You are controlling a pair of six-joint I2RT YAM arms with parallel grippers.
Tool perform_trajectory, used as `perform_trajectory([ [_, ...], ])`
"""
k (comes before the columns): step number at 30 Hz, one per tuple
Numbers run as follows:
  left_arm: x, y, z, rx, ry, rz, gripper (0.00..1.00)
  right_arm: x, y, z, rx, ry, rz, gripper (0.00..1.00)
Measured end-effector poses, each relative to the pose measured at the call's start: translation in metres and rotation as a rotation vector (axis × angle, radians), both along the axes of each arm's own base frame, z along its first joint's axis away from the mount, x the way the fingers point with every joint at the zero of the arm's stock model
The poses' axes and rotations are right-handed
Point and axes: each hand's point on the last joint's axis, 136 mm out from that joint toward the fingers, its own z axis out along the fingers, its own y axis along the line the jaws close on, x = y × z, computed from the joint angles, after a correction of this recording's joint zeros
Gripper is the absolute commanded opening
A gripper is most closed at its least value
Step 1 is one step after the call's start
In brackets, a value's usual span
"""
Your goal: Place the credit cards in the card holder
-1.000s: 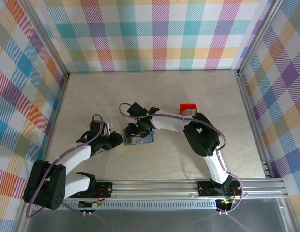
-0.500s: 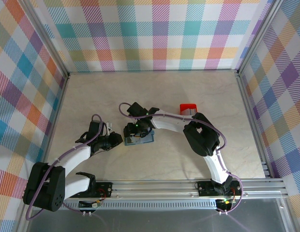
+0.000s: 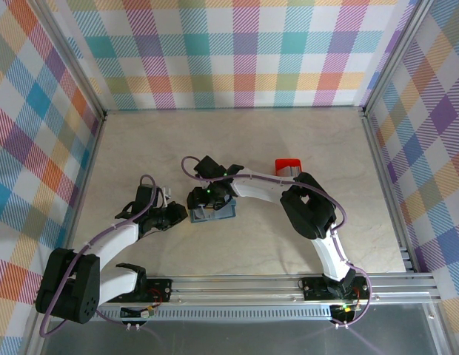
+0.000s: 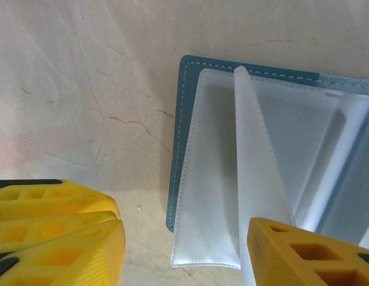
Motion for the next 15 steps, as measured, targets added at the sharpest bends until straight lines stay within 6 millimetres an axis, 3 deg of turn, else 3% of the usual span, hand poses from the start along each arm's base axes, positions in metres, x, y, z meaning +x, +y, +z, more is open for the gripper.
perform_trajectory([
  [6,-0.001,0.0,0.001,0.0,0.002,0.001,0.19,0.002,-0.006,-0.004,-0.031,-0.009,-0.018,0.56],
  [15,-0.004,0.0,0.0,0.001,0.009,-0.004,0.19,0.007,-0.031,-0.011,-0.141,-0.053,-0.071,0.55],
])
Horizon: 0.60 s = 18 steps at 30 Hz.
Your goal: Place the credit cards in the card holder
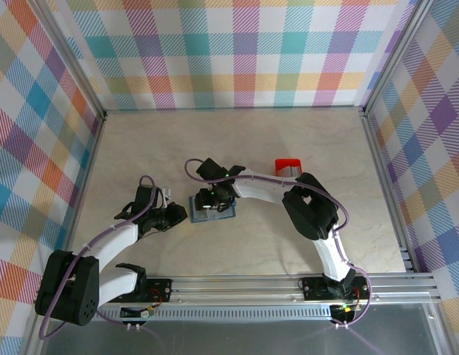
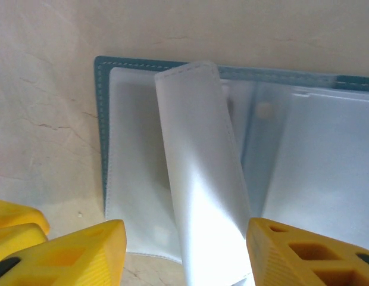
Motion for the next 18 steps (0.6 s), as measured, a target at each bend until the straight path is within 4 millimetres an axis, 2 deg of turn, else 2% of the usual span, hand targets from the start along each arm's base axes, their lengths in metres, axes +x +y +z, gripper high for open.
perform_trajectory([
  [7,-0.003,-0.008,0.003,-0.03,-0.002,-0.05,0.19,0.002,-0.009,0.0,-0.04,-0.018,-0.016,0.55],
  [11,0.003,-0.01,0.01,-0.035,-0.024,-0.057,0.19,0.001,-0.016,-0.003,-0.083,-0.03,-0.023,0.55],
  [18,0.006,-0.01,0.014,-0.038,-0.035,-0.057,0.19,0.002,-0.038,-0.004,-0.206,-0.074,-0.045,0.56],
])
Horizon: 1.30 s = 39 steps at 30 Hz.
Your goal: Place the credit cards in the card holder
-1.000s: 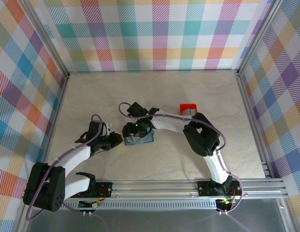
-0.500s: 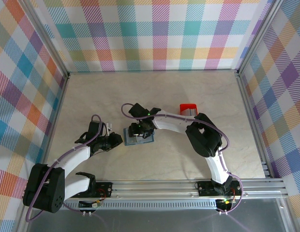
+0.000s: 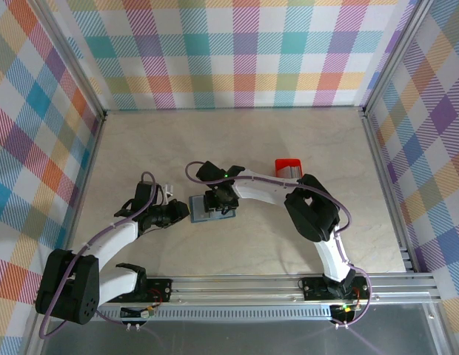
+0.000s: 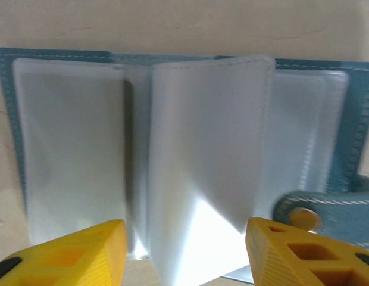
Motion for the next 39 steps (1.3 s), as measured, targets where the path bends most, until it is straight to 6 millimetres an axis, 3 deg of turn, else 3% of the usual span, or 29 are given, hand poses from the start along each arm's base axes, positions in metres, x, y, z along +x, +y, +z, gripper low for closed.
perform_trajectory([
  [4,0.001,-0.001,0.002,-0.003,-0.001,-0.002,0.19,0.003,-0.015,0.016,-0.001,-0.02,-0.021,0.56],
  [7,0.006,-0.003,0.011,-0.011,-0.023,-0.005,0.2,0.006,-0.041,0.049,0.071,-0.032,-0.061,0.59],
  [12,0.02,-0.012,0.041,-0.066,-0.107,-0.035,0.2,0.049,-0.118,0.119,0.261,-0.119,-0.212,0.6],
  [15,0.031,-0.02,0.066,-0.107,-0.181,-0.062,0.21,0.071,-0.174,0.137,0.296,-0.185,-0.301,0.6],
  [18,0.045,-0.027,0.091,-0.138,-0.253,-0.083,0.22,0.076,-0.215,0.131,0.288,-0.198,-0.339,0.6],
  [22,0.065,-0.038,0.112,-0.168,-0.3,-0.115,0.22,0.078,-0.249,0.117,0.247,-0.188,-0.349,0.6],
  [27,0.085,-0.047,0.114,-0.185,-0.287,-0.138,0.21,0.077,-0.255,0.11,0.184,-0.184,-0.277,0.59],
  [33,0.094,-0.053,0.11,-0.198,-0.255,-0.156,0.22,0.085,-0.271,0.089,0.041,-0.143,-0.269,0.6],
  [39,0.101,-0.06,0.134,-0.21,-0.316,-0.219,0.22,0.091,-0.285,0.075,-0.108,-0.108,-0.256,0.61],
])
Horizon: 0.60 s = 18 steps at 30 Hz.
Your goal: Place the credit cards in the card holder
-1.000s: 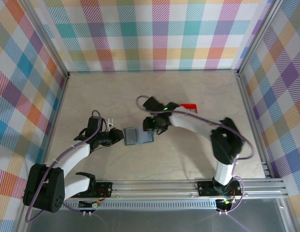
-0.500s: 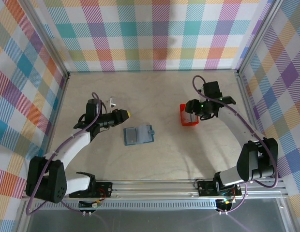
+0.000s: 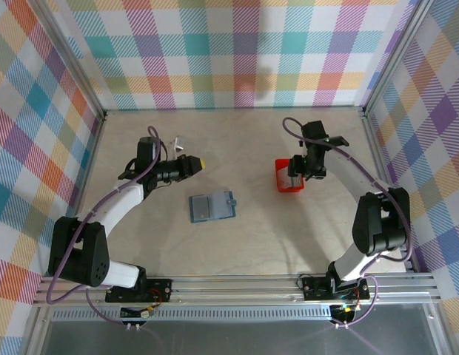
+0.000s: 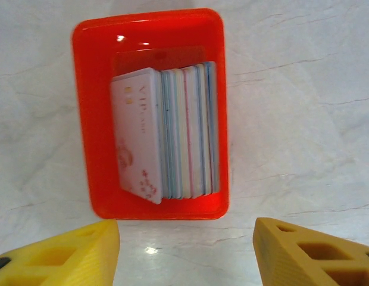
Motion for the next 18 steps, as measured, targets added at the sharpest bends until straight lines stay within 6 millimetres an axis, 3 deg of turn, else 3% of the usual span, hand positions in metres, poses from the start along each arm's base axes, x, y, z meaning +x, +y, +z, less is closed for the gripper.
perform_trajectory([
  [10,-0.009,-0.007,0.002,-0.008,-0.028,-0.073,0.22,0.017,0.02,-0.028,-0.098,0.05,0.083,0.6],
  [18,-0.02,-0.018,0.003,-0.017,-0.04,-0.146,0.28,0.028,0.019,-0.051,-0.183,0.084,0.108,0.61],
])
